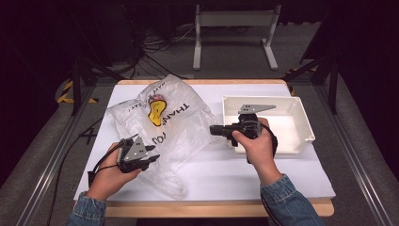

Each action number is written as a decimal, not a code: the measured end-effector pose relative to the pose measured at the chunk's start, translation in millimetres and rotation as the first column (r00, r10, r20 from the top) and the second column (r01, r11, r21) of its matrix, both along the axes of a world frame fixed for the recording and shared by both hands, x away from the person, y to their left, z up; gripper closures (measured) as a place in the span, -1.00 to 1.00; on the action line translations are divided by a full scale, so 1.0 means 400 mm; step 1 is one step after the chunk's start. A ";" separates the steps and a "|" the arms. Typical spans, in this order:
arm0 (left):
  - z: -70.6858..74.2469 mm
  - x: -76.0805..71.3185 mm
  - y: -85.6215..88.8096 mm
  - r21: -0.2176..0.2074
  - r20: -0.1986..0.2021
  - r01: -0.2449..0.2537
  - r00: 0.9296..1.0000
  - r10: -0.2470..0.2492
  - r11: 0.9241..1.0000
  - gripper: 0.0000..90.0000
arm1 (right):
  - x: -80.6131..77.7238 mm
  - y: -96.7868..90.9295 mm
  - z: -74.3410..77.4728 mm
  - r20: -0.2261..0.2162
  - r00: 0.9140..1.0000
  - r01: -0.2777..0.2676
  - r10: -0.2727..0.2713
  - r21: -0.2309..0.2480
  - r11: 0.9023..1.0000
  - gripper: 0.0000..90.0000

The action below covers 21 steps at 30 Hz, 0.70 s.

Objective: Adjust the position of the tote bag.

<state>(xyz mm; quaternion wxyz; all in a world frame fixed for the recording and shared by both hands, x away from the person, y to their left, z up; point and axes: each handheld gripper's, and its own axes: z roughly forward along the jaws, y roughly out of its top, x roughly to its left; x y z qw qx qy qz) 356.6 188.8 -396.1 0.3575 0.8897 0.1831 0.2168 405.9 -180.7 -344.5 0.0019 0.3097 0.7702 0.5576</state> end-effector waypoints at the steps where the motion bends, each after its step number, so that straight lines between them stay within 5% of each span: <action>1: 0.008 -0.002 -0.008 -0.054 0.005 -0.035 0.999 0.036 0.998 -0.16 | 0.000 0.000 0.000 0.000 1.000 -0.001 0.001 0.001 1.000 0.94; 5: 0.012 0.008 -0.041 -0.115 0.029 -0.072 0.997 0.076 0.991 -0.66 | 0.000 0.004 0.003 0.003 1.000 -0.003 0.003 0.003 1.000 0.94; 13: -0.018 0.053 -0.115 -0.087 0.041 -0.156 0.986 0.160 0.984 -0.74 | -0.006 0.007 0.011 0.014 1.000 -0.007 0.007 0.007 1.000 0.95; 17: -0.023 0.075 -0.118 -0.056 0.082 -0.239 0.966 0.243 0.969 -0.62 | -0.007 0.005 0.012 0.015 1.000 -0.008 0.008 0.008 1.000 0.95; 21: -0.019 0.089 -0.103 -0.048 0.051 -0.243 0.968 0.245 0.969 0.06 | -0.009 0.003 0.016 0.015 1.000 -0.012 0.012 0.012 1.000 0.96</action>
